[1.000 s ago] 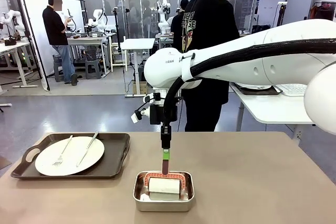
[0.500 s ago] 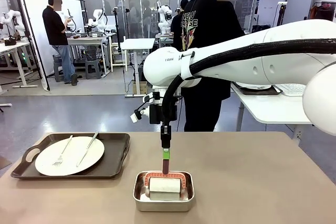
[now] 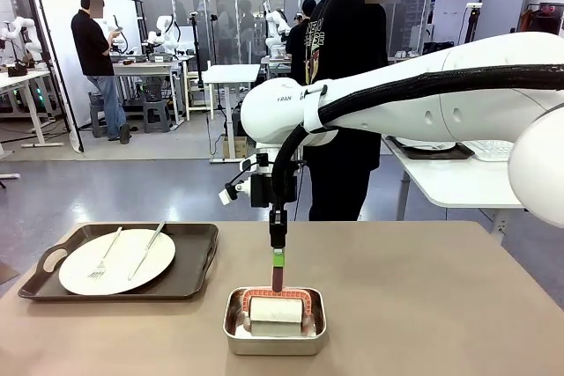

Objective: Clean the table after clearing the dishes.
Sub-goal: When the left (or right) Handle tray is removed, use the left hand (or right hand) to clean the left (or right) side of the table with the Lint Roller.

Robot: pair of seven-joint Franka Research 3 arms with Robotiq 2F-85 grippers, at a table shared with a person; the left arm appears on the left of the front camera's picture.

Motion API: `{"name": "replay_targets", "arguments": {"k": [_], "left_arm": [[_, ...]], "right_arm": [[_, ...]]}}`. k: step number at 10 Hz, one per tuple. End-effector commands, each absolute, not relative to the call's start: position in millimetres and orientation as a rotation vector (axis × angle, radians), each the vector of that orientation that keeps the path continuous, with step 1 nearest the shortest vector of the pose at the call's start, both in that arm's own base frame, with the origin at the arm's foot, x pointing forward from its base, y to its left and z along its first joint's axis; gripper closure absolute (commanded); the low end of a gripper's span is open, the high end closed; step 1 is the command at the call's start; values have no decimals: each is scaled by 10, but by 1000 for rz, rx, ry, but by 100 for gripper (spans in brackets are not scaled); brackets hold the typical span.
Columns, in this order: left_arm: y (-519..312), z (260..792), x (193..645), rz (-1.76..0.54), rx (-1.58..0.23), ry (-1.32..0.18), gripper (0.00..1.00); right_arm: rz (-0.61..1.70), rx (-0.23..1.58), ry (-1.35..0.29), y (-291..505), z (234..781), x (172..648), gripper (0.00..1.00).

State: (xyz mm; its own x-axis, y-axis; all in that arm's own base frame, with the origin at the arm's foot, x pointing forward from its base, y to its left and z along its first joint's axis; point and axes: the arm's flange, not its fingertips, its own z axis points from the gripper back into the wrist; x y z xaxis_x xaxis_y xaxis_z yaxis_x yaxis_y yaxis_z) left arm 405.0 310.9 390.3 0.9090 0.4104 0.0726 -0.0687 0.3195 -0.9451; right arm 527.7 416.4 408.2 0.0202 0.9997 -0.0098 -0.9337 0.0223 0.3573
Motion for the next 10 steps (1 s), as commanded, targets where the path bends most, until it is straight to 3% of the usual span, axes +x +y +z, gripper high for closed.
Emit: {"name": "replay_targets", "arguments": {"k": [1,4,5,6,10], "left_arm": [[3121,3906,4021,324,-1211,-328,0],[3121,3906,4021,324,-1211,-328,0],[3121,3906,4021,324,-1211,-328,0],[3121,3906,4021,324,-1211,-328,0],[3121,3906,4021,324,-1211,-328,0]], "right_arm": [[1531,279,291,4164,4080,5276,97],[1531,279,291,4164,4080,5276,97],[1528,281,293,4156,4063,5286,78],[1506,258,340,4170,4190,5184,78],[1405,305,268,4062,4723,4760,78]]}}
